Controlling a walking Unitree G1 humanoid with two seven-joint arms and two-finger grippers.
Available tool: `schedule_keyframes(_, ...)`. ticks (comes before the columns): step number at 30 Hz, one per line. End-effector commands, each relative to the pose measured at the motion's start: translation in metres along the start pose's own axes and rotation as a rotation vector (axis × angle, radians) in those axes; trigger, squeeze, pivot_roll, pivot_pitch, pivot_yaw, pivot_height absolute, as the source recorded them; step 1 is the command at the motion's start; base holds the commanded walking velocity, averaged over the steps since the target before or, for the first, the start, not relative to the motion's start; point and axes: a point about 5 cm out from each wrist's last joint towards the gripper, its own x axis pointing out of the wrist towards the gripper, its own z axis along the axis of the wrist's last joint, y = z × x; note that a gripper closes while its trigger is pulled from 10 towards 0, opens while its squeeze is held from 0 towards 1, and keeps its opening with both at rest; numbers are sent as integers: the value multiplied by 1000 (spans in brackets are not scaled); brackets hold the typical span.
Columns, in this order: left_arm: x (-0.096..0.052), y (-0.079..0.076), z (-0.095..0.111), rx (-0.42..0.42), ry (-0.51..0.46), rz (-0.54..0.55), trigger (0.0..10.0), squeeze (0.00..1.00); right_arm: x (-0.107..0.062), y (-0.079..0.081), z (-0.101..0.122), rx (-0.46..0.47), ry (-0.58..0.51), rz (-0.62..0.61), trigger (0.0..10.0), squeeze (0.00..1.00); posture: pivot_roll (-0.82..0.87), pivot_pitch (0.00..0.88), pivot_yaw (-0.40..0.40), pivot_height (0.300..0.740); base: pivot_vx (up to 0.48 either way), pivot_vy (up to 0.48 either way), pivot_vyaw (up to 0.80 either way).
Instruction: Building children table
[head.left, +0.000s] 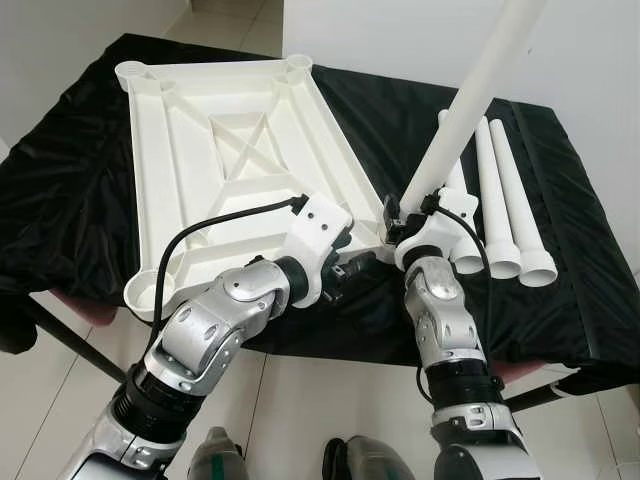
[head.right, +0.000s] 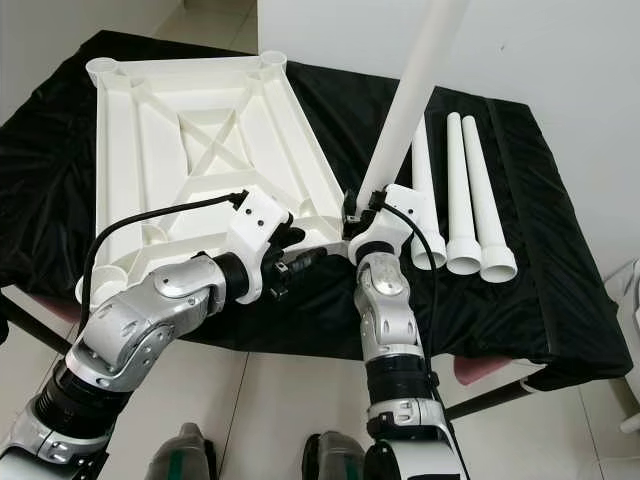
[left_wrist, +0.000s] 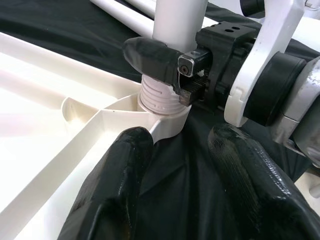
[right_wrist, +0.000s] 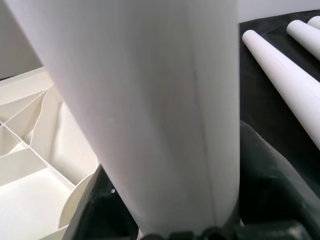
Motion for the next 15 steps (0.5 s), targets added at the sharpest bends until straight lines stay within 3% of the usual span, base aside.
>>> schedule_keyframes(1, 1, -6, 0, 12, 2, -63, 10000, 0, -3, -2, -8, -3, 43, -2, 10000, 0, 13, 18, -76, 740, 0, 0, 0)
schedule_keyframes(2, 1, -6, 1, 14, 2, -65, 10000, 0, -3, -1, -6, 5, 38, 11, 10000, 894, 14, 16, -78, 740, 0, 0, 0)
schedule_keyframes(3, 1, -6, 1, 16, 2, -66, 10000, 0, -4, 0, -4, 9, 35, 12, 10000, 894, 14, 16, -78, 740, 0, 0, 0)
schedule_keyframes(4, 1, -6, 1, 18, 0, -65, 10000, 0, -5, 2, -3, 15, 36, 22, 10000, 1000, 14, 16, -78, 740, 0, 0, 0)
schedule_keyframes(15, 2, -6, 1, 19, -2, -64, 10000, 0, -8, 7, 3, 48, 3, 87, 10000, 1000, 9, 4, -80, 740, 0, 0, 0)
